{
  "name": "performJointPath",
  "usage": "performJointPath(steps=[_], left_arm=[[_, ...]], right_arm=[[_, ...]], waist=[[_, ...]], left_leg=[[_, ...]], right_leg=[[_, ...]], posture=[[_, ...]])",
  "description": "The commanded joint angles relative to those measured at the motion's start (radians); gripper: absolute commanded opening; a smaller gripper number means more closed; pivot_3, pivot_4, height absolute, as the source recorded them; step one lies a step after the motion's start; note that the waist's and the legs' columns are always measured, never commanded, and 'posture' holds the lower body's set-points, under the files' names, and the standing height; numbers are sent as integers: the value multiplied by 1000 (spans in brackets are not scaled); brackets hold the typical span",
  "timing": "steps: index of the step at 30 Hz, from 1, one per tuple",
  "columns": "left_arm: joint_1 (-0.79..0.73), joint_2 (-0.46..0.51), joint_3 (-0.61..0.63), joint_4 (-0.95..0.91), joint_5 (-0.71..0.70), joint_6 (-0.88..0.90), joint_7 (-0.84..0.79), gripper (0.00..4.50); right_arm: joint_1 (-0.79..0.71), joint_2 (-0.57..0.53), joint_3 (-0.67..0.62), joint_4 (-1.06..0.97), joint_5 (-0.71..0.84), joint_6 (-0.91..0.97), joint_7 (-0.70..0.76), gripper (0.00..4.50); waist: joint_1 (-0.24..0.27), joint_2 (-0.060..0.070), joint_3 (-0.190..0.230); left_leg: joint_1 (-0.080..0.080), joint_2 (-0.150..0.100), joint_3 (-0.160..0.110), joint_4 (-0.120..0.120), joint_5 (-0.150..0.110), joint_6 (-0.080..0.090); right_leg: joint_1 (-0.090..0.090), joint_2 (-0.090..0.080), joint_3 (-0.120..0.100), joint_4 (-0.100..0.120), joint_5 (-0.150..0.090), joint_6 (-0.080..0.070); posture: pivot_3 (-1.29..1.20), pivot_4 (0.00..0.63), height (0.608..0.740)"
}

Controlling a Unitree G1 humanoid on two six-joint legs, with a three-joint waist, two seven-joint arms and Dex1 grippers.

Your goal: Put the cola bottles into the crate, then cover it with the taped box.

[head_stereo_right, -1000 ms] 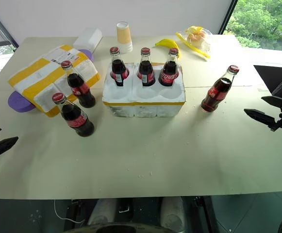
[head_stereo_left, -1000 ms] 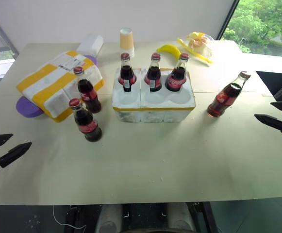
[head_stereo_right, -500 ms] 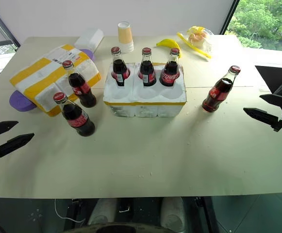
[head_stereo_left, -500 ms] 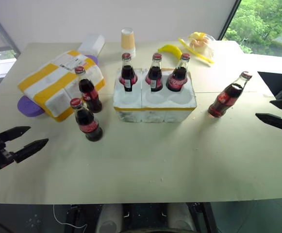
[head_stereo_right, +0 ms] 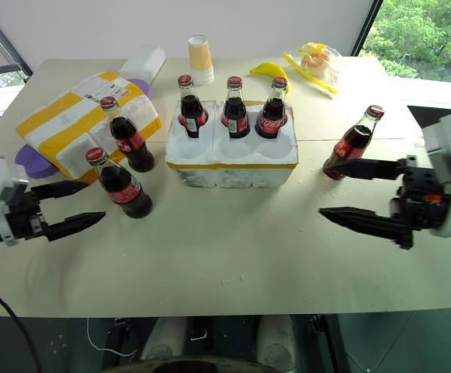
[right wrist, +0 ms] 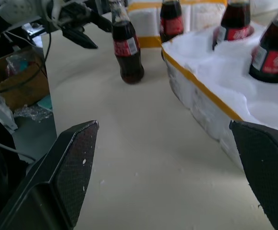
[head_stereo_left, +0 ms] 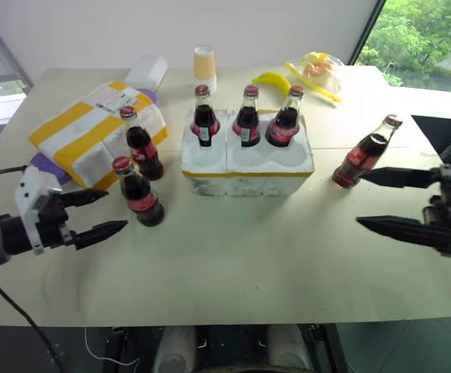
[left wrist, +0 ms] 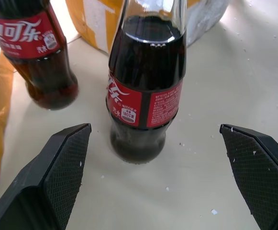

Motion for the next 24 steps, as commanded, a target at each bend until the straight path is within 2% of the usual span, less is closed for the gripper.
performJointPath(steps=[1,9,22,24], left_arm=[[-70,-29,-68,36,28,-40,11,4494],[-173,-114,-190,79,76,-62,57,4494],[-273,-204,-241,142,90,-69,99,4494],[-281,-214,-233,145,77,-61,100,3991]], right_arm=[[-38,4,32,-28,48,-4,-65,4500],[-83,-18,53,7,93,0,-90,4500],[-86,0,88,14,100,-18,-118,4500],[-88,3,94,14,99,-21,-122,4500]], waist=[[4,0,0],[19,-1,0],[19,-2,0],[18,-2,0]], left_leg=[[0,0,0,0,0,0],[0,-2,0,2,1,-2],[0,-2,-1,3,1,-1],[0,-2,-1,3,1,-1]], right_leg=[[0,0,0,0,0,0],[2,0,0,0,2,4],[3,0,0,1,2,4],[3,0,0,1,2,4]], posture=[[0,150,740],[0,150,740],[0,150,740],[0,150,740]])
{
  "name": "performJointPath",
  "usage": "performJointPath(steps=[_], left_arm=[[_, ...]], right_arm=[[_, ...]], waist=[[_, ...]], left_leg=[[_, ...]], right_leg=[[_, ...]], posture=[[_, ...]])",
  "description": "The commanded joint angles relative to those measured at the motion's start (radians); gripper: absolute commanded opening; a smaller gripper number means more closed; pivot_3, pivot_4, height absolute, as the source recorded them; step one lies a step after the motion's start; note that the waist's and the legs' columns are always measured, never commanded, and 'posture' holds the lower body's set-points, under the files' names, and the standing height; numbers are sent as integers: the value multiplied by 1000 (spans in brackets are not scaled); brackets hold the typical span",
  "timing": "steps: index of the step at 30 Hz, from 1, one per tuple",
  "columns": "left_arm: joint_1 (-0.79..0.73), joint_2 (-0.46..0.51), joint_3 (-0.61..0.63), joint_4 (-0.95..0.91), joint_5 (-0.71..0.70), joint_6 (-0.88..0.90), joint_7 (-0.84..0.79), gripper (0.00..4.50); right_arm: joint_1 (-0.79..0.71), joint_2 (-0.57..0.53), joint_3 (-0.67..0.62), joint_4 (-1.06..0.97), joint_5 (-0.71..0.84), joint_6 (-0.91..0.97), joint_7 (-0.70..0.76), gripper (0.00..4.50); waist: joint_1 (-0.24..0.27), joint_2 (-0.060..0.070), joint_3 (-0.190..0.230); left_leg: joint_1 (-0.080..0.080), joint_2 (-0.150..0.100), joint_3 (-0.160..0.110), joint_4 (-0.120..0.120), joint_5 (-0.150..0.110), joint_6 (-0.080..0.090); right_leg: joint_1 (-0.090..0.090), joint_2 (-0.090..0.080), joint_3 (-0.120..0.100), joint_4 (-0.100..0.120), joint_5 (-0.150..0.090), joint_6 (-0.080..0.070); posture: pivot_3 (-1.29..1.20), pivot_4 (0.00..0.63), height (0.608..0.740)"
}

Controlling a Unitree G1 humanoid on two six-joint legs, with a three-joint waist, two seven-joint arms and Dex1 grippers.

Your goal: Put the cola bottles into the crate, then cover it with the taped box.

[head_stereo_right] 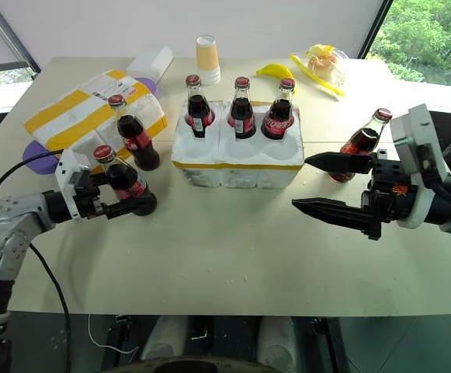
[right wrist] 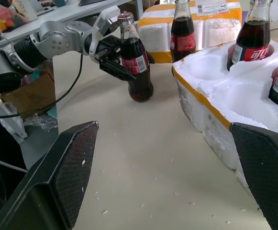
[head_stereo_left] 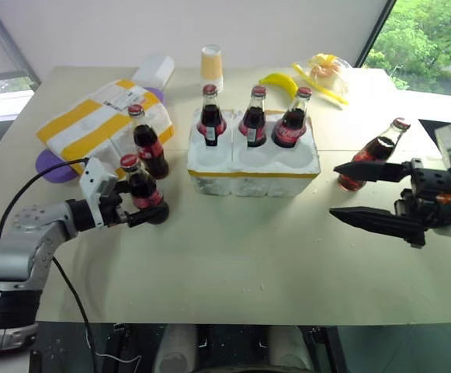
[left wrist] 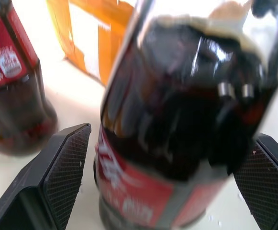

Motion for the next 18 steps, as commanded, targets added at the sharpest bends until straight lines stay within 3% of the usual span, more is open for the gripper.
performJointPath(steps=[1,3,10,13,18], left_arm=[[-19,-7,25,-10,-29,5,3,3736],[-15,-4,26,-21,-38,18,2,2782],[-23,69,16,-104,-83,108,-51,2815],[-96,134,14,-145,-145,178,-120,2815],[-290,150,-44,-149,-213,268,-192,2815]], right_arm=[[-14,6,-2,-1,16,-22,-7,4500],[-14,9,1,-2,18,-22,-11,4500],[-22,20,20,0,11,-31,-24,4500],[-30,28,34,1,6,-38,-31,4500],[-22,42,49,-1,-7,-57,-38,4500]], waist=[[0,0,0],[0,0,0],[0,0,0],[2,-2,1],[5,-3,1]], left_leg=[[0,0,0,0,0,0],[0,0,0,0,0,0],[0,0,0,0,0,0],[0,0,0,0,0,0],[-1,-1,-1,1,0,0]], right_leg=[[0,0,0,0,0,0],[0,0,0,0,0,0],[0,0,0,0,0,0],[0,0,0,0,0,0],[1,0,0,-1,0,0]], posture=[[0,150,740],[0,150,740],[0,150,740],[0,150,740],[0,150,740]])
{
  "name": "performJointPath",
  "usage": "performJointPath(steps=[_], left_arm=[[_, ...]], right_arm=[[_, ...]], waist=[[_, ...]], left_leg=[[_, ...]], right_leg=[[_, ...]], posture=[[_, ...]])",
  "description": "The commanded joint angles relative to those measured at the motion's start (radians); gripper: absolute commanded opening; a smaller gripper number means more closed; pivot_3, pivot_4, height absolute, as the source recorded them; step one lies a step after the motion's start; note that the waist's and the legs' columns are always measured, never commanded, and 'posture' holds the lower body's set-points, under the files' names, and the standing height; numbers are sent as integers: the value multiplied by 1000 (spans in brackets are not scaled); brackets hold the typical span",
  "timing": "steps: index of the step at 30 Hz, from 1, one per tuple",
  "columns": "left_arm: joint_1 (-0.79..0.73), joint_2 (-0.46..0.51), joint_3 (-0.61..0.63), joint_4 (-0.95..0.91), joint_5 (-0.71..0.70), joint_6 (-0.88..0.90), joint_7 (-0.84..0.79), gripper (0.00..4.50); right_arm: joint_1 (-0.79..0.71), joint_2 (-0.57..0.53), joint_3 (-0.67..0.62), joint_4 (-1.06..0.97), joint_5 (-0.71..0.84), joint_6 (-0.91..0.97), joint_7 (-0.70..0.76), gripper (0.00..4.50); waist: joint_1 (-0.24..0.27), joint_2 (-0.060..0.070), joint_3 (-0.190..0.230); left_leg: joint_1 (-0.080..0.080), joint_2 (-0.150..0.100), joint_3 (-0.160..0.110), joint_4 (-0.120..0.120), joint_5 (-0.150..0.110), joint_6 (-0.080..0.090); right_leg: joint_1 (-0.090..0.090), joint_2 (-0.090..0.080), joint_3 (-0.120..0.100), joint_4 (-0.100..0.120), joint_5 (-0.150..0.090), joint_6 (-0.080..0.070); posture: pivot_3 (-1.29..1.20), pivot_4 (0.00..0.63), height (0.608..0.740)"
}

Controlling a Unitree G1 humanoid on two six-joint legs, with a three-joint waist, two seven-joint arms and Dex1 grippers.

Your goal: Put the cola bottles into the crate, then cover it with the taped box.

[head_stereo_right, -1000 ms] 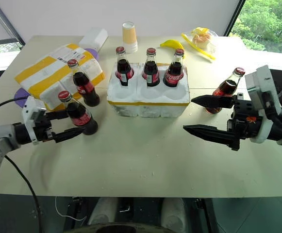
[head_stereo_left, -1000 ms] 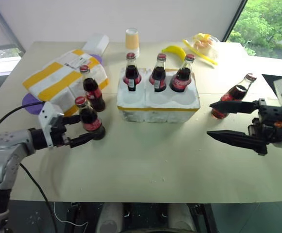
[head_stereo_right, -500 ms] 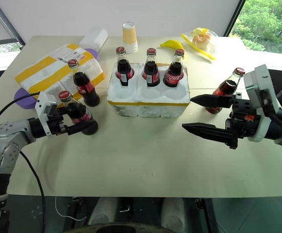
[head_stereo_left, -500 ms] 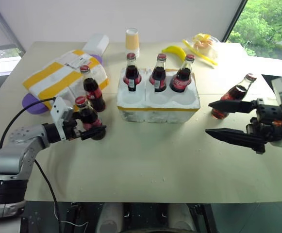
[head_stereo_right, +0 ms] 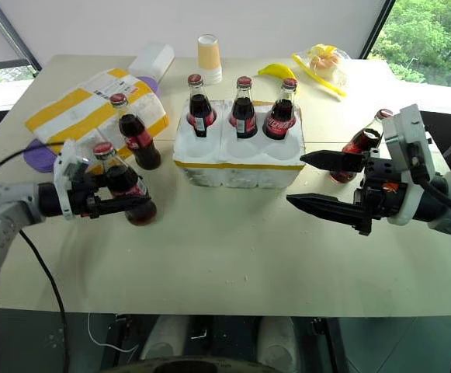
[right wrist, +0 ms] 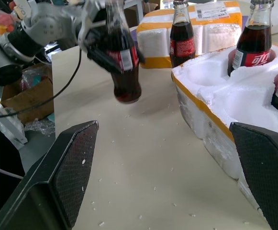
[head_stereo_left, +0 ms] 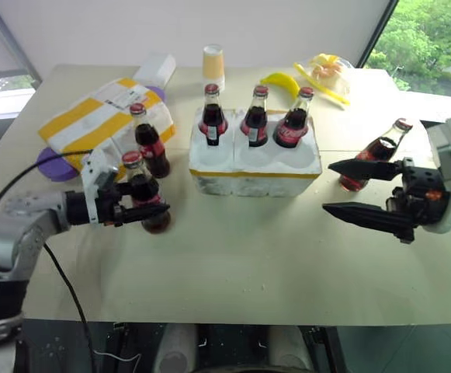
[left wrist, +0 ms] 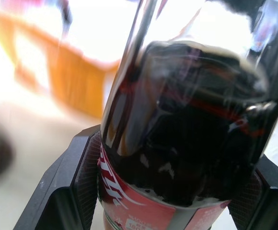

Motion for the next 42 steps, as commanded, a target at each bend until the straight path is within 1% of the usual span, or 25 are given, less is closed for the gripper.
performJointPath(steps=[1,5,8,12,16,18,25,30,32,37,42], left_arm=[[-146,1,-38,-41,-66,36,-57,2815],[-335,-82,-117,12,-93,110,-59,2815],[-487,-198,-190,102,-47,124,-11,2815],[-618,-320,-259,228,57,70,60,2815],[-720,-436,-268,390,131,4,120,2815],[-755,-475,-278,463,174,-40,132,2815],[-835,-556,-345,680,328,-210,99,2815],[-853,-580,-359,753,380,-258,46,2815],[-847,-592,-367,775,408,-293,33,2815],[-829,-639,-369,824,445,-305,24,2815],[-763,-647,-405,845,504,-332,17,2815]], right_arm=[[-2,14,-5,-11,-4,-30,-8,4500],[4,31,3,-18,-7,-42,-23,4500],[21,49,0,-32,-10,-51,-39,4500],[44,63,-14,-52,-3,-58,-67,4500],[79,79,-33,-69,-3,-68,-91,4500],[91,85,-33,-76,-8,-75,-103,4500],[119,90,-38,-88,-47,-110,-129,4500],[126,90,-44,-73,-70,-133,-137,4500],[129,91,-43,-71,-74,-139,-138,4500],[135,100,-27,-68,-93,-153,-143,4500],[144,96,-14,-53,-163,-180,-136,4500]], waist=[[-1,0,0],[-3,0,0],[-3,0,0],[-3,-1,0],[-5,-1,1],[-5,-2,1],[-2,-2,1],[-4,-2,1],[-3,-2,1],[-2,-3,1],[-4,-2,1]], left_leg=[[0,-1,0,0,0,0],[1,-2,0,0,0,0],[1,-3,1,0,1,0],[1,-3,0,1,1,0],[1,-3,0,1,1,0],[1,-3,0,1,1,0],[1,-3,0,1,1,0],[0,-3,0,1,0,1],[0,-3,0,1,0,1],[-1,-3,0,1,0,1],[0,-3,0,1,0,1]], right_leg=[[0,0,0,0,0,0],[1,1,0,0,0,1],[1,1,0,1,1,3],[2,1,0,0,1,4],[2,1,0,0,1,4],[2,1,0,1,1,4],[1,1,0,0,1,4],[1,0,0,0,1,4],[1,1,0,0,1,4],[1,0,0,0,1,4],[0,0,0,0,1,4]], posture=[[0,150,740],[0,150,740],[0,150,740],[0,150,740],[0,150,740],[0,150,740],[0,150,740],[0,150,740],[0,150,740],[0,150,740],[0,150,740]])
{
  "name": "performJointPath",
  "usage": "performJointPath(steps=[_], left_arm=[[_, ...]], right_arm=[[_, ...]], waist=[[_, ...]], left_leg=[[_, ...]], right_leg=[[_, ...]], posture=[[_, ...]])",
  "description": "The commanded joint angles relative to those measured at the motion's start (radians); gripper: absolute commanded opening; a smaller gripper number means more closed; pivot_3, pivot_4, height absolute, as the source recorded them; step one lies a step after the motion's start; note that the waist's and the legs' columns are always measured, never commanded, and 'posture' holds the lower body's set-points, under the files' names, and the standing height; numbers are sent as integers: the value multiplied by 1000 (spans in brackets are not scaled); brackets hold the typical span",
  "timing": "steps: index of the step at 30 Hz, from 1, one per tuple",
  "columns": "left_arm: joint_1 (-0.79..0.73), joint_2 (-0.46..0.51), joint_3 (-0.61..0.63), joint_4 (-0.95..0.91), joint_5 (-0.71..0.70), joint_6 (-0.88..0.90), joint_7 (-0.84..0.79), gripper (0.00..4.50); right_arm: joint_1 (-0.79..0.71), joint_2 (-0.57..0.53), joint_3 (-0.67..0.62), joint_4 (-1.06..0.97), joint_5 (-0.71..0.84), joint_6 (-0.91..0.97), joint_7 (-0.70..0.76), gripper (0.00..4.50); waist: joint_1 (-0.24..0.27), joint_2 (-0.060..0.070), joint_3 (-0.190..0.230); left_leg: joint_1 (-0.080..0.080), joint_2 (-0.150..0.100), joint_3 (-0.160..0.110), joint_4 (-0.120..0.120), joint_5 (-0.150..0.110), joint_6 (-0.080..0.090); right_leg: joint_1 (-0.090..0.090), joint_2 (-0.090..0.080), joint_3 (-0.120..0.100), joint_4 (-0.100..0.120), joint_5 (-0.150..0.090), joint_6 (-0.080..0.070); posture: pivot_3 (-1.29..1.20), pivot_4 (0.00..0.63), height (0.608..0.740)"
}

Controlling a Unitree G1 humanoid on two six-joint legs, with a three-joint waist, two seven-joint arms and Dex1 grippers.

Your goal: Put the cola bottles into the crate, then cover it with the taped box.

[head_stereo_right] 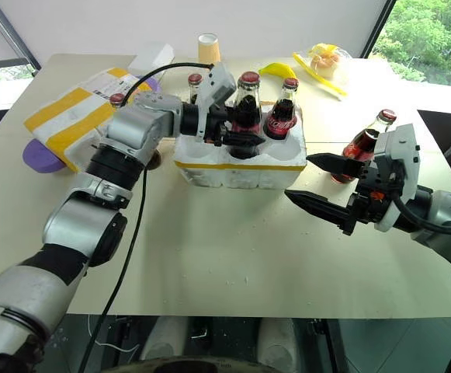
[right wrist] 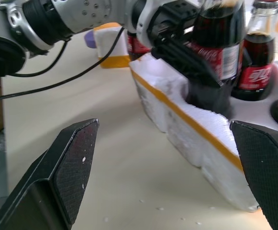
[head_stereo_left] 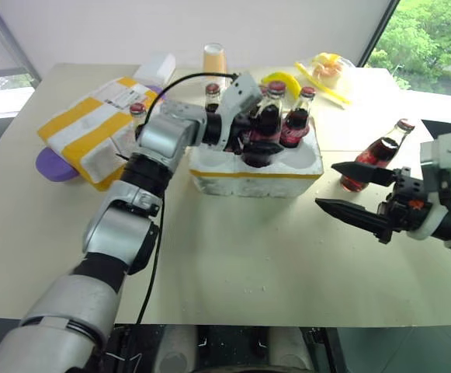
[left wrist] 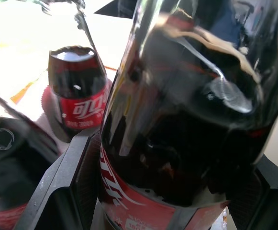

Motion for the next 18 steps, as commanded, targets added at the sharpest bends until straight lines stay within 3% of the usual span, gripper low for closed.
performJointPath(steps=[1,6,7,9,12,18], left_arm=[[26,-3,-2,-13,28,-40,-4,2815],[71,-5,-6,-20,57,-43,19,2815],[77,-4,-4,-32,57,-34,21,3867],[88,4,8,-81,47,-2,21,4479],[98,24,37,-166,19,67,31,4479],[207,187,154,-593,-140,361,22,4479]], right_arm=[[1,0,-9,9,-50,-42,5,4500],[-24,6,5,38,-95,-59,-11,4500],[-28,7,8,43,-99,-61,-10,4500],[-35,8,17,49,-108,-65,-7,4500],[-47,10,30,57,-117,-69,-4,4500],[-76,19,68,77,-137,-81,3,4500]], waist=[[0,0,0],[-1,0,0],[-1,0,0],[-1,0,0],[-1,0,0],[-5,1,0]], left_leg=[[0,0,0,0,0,0],[0,0,0,0,0,0],[0,0,0,0,0,0],[1,0,0,0,0,0],[1,0,0,0,0,0],[1,1,0,0,0,0]], right_leg=[[0,0,0,0,0,0],[0,0,0,0,0,0],[0,0,0,0,0,0],[0,0,0,0,0,0],[0,0,0,1,0,0],[0,0,0,1,0,0]], posture=[[0,150,740],[0,150,740],[0,150,740],[0,150,740],[0,150,740],[0,150,740]])
